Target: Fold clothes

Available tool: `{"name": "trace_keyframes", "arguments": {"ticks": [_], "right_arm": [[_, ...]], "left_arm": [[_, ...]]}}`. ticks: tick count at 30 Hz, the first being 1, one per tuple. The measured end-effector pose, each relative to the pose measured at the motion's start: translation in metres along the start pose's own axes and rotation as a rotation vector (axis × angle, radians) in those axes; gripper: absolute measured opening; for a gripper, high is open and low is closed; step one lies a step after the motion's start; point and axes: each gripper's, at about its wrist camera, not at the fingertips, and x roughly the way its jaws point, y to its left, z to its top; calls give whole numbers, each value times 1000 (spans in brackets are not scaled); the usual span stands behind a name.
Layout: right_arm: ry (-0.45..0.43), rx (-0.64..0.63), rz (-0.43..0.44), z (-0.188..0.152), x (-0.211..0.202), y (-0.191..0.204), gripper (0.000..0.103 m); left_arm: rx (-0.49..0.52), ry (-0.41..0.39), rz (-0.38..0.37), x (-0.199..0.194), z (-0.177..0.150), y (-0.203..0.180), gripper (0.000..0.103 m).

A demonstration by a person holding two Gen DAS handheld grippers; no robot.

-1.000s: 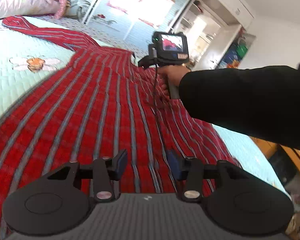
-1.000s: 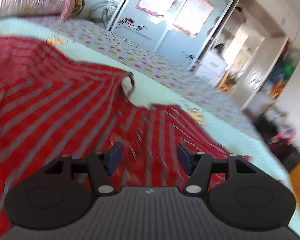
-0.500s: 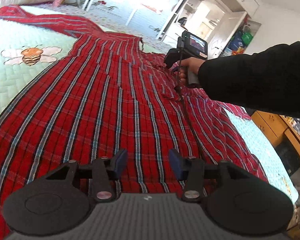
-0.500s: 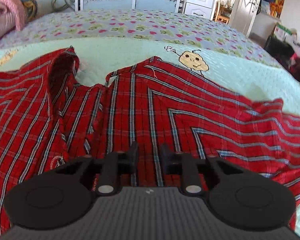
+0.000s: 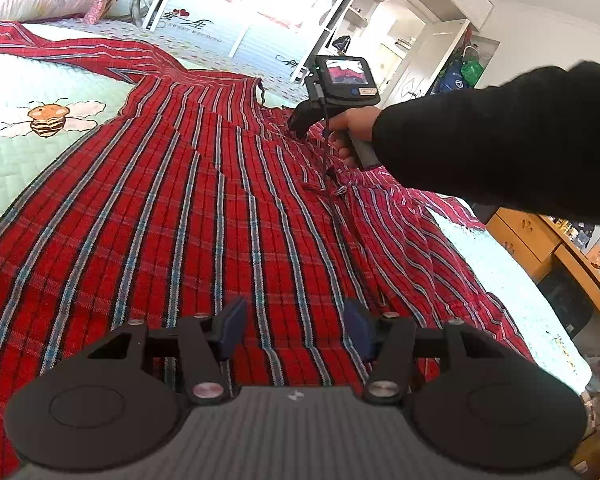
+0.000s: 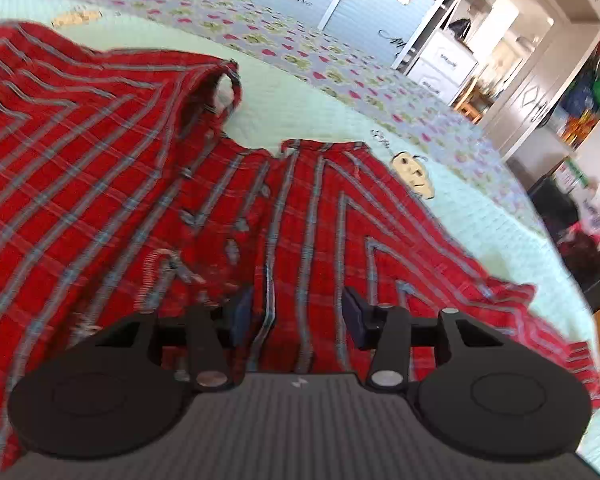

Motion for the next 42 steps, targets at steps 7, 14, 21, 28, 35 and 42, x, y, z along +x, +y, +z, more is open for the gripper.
{"name": "trace_keyframes", "arguments": {"ticks": [7,14,21,28,35,42], "right_arm": [[9,117,8,9,20,-16,2],[-51,155,149,32,7,1,1],[-1,156,64,16,12,-8,23],[-18,121,7,11,22,9,2],[-95,14,35,22,0,50,1],[-108,18,72,3,-8,49,1]], "left_arm": [[-11,9,-8,4,2,2,58],[-5,7,-4,4,1,-1,59],[-9,9,-6,2,1,-1,59],[-13,11,-8,2,1,-1,59],[-20,14,-14,1,2,0,59],[-22,15,-14,1,2,0,59]]}}
